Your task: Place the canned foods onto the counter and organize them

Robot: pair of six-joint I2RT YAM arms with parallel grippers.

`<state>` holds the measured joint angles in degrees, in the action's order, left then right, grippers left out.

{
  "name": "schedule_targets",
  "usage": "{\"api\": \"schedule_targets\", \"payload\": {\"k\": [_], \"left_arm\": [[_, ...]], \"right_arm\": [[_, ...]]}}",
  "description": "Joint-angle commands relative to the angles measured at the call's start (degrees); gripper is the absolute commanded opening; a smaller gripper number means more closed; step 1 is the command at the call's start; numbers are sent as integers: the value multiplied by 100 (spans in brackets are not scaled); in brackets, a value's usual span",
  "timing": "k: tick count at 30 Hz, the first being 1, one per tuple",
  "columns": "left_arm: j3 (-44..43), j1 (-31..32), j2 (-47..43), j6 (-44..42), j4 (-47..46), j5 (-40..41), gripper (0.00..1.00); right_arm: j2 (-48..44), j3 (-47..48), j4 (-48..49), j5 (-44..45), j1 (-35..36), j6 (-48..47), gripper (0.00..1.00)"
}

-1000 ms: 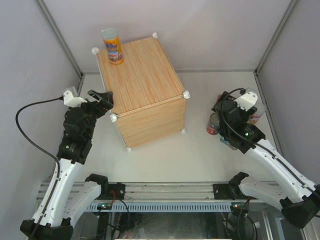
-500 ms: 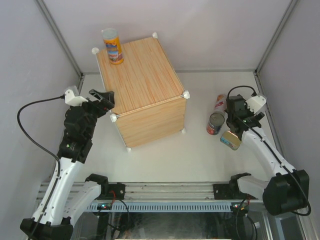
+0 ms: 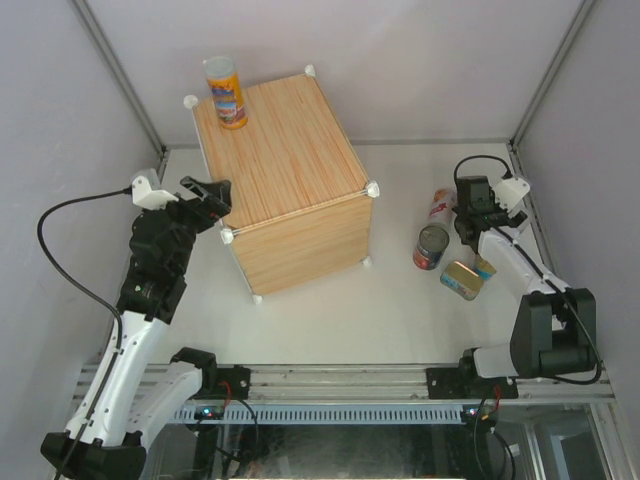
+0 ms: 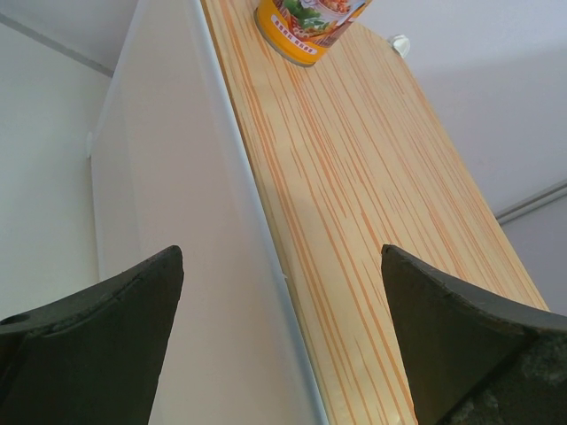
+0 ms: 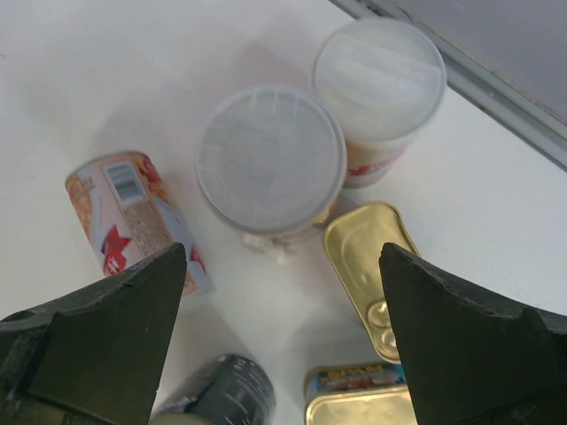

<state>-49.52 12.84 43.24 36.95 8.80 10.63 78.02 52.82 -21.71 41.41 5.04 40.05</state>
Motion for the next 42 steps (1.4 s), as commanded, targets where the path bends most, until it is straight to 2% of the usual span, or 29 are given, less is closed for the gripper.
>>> {"api": "schedule_targets", "payload": {"k": [1,14,18,20,23,29,31,33,42], "left_arm": [[-105,-32,-20,-47,-243,-84,97],[-19,-28,-20,39,-364,-139,97],[2,-32,-11,41,-387,-140,97],[12,-28,-25,38,-388,-124,97],[36,-30,-60,32,-396,-100,96],[65,-28,-107,25,-405,-58,96],[83,-28,-115,23,-403,-54,96],[83,-34,-135,9,-405,-46,96],[93,-34,-135,-29,-405,-21,96]], "right_arm": [[292,437,443,5,-135,-228,90],[907,562,733,-124,-470,-470,90],[1023,563,831,-184,-544,-524,86],[1051,563,868,-217,-556,-564,77],[1047,562,893,-245,-556,-591,54],[975,555,906,-253,-400,-811,22],[916,537,945,-162,-252,-949,5],[832,537,956,-97,-81,-1090,0],[141,537,1089,258,668,-1697,0]]}}
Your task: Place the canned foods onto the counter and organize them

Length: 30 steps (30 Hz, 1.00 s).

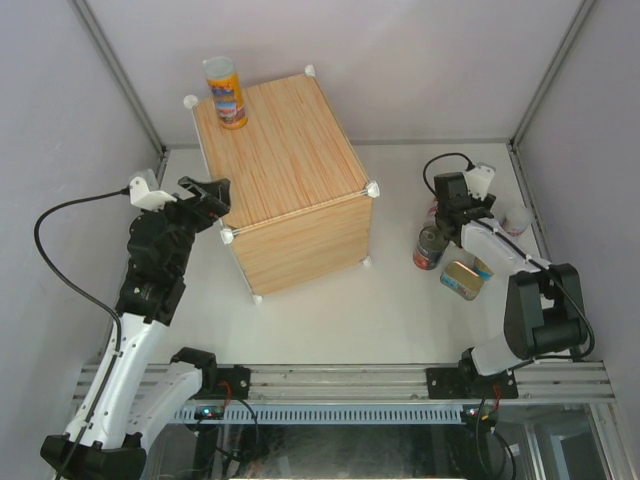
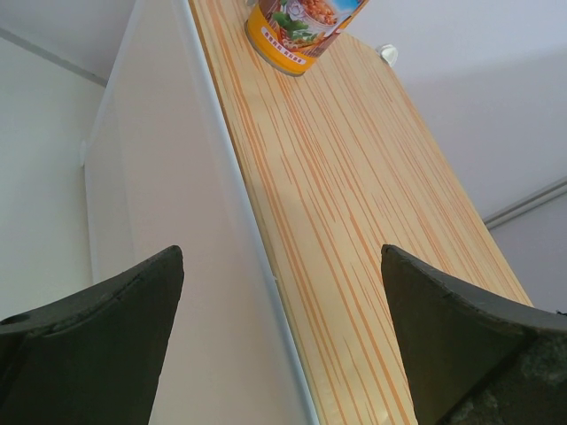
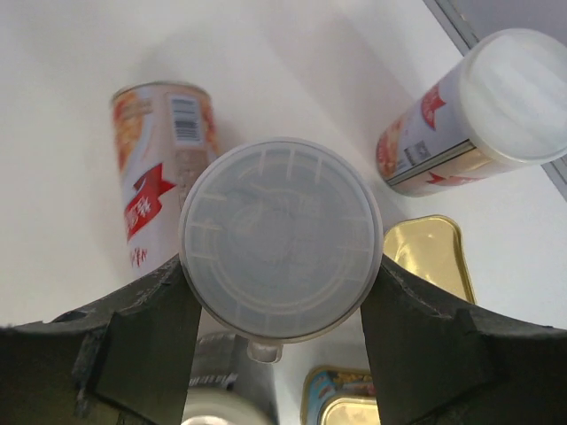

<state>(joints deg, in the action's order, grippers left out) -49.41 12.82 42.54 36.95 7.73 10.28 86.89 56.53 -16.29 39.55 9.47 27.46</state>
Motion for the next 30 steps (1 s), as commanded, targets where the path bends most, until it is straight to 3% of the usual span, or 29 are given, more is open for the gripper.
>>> {"api": "schedule_targets", "payload": {"k": [1,10,17,24,30], "left_arm": [[83,-34,-62,-28,-298,13,96],[96,-27,-67,-30,-298,35,96],[85,-26,-36,-16,-335,22,96],[76,-26,13,-19,-342,-34,95],[81,-26,54,-19,-364,-77,95]], "right_arm": [[-865,165,575,436,275,-514,0],[-1685,508,476,439,693,-1037,0],[-2236,1203,478,632,1525,-1786,0],[-2152,2470,454,904,2476,-2573,0],[-1545,3583,720,1030,3428,-3377,0]]}}
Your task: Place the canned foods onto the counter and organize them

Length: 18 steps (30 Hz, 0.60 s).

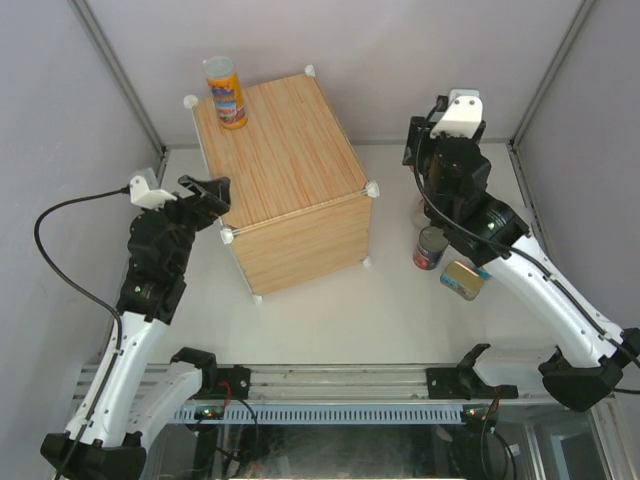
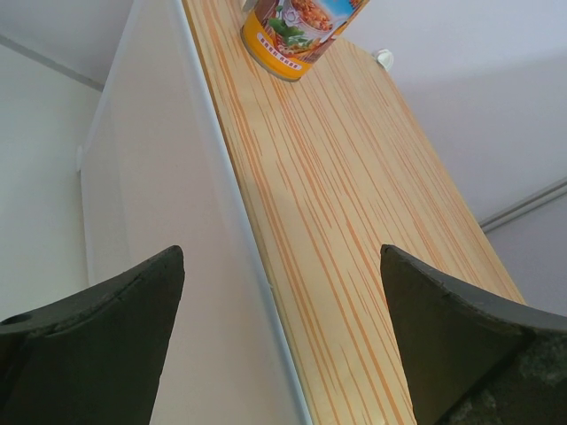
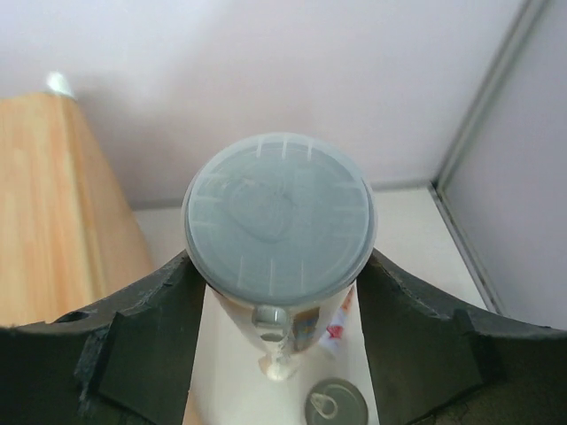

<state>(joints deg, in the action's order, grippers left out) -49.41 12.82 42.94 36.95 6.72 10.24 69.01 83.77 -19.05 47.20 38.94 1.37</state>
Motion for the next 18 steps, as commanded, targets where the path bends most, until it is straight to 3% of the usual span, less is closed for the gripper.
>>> {"api": "schedule_targets", "payload": {"k": [1,11,18], "left_arm": [[80,-25,13,-25,-260,-74,95],[85,-26,34,-124,-294,-134,94],[118,-34,26,-156,-331,-172,94]], "right_arm": [[380,1076,987,250,580,-843,0],[1871,3059,688,-309,1289,-1037,0],[3329,5028,-20,-913,1463,-837,0]]}}
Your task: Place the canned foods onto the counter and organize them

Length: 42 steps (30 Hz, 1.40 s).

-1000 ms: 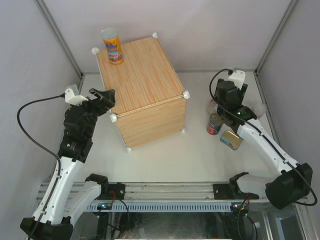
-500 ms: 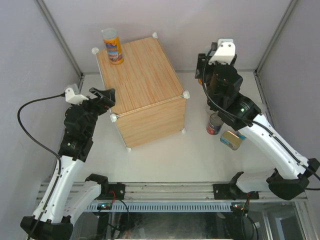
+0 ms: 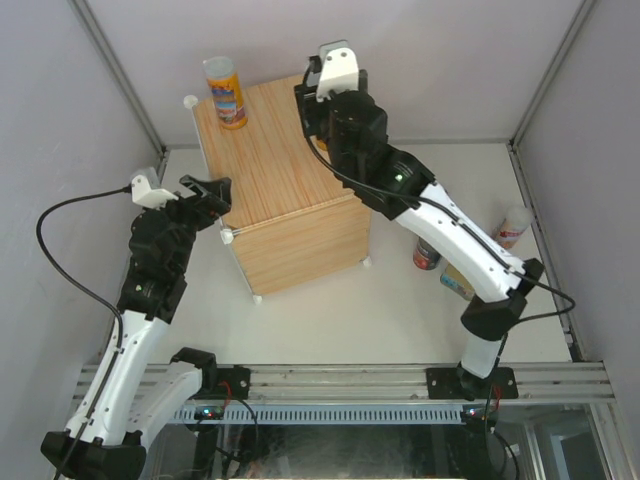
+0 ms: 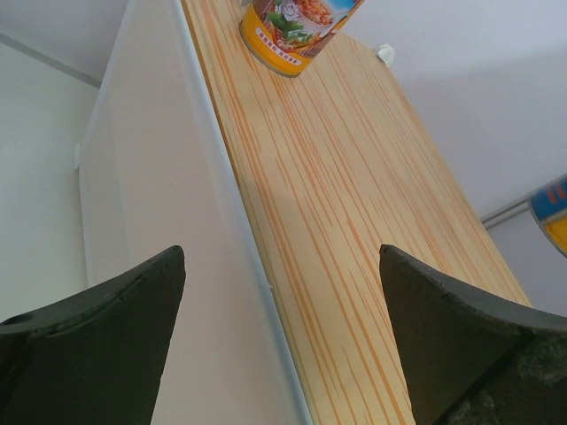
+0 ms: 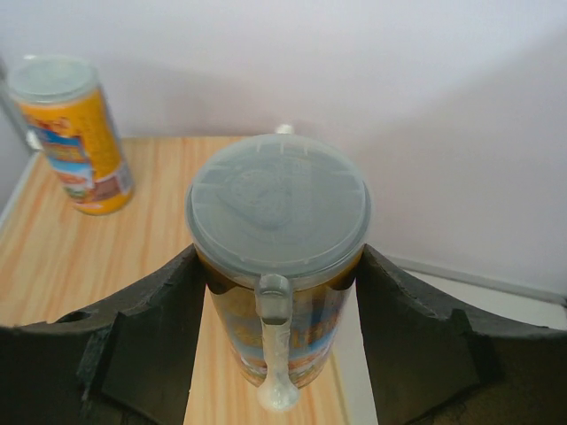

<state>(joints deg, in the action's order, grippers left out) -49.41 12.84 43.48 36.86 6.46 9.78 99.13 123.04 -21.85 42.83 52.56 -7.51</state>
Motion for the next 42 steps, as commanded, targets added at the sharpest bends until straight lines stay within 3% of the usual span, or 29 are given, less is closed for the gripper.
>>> {"api": "schedule_targets", "payload": {"k": [1,6,27,42], "left_arm": [[127,-32,-32,-152,-299,-128,94],[153,-31,-50,-153,-321,-157,94],[348,-29,-176,-164,-494,-278,93],[437,-34,-126,-114,-561,-383,94]], "right_arm": [[517,1396,166,-566,96,110,0],[1389,2553,-191,-865,33,302,0],[1948,1786,1045,-1692,-507,752,0],[2681,2213,1583,-2165,-927,946,0]]}}
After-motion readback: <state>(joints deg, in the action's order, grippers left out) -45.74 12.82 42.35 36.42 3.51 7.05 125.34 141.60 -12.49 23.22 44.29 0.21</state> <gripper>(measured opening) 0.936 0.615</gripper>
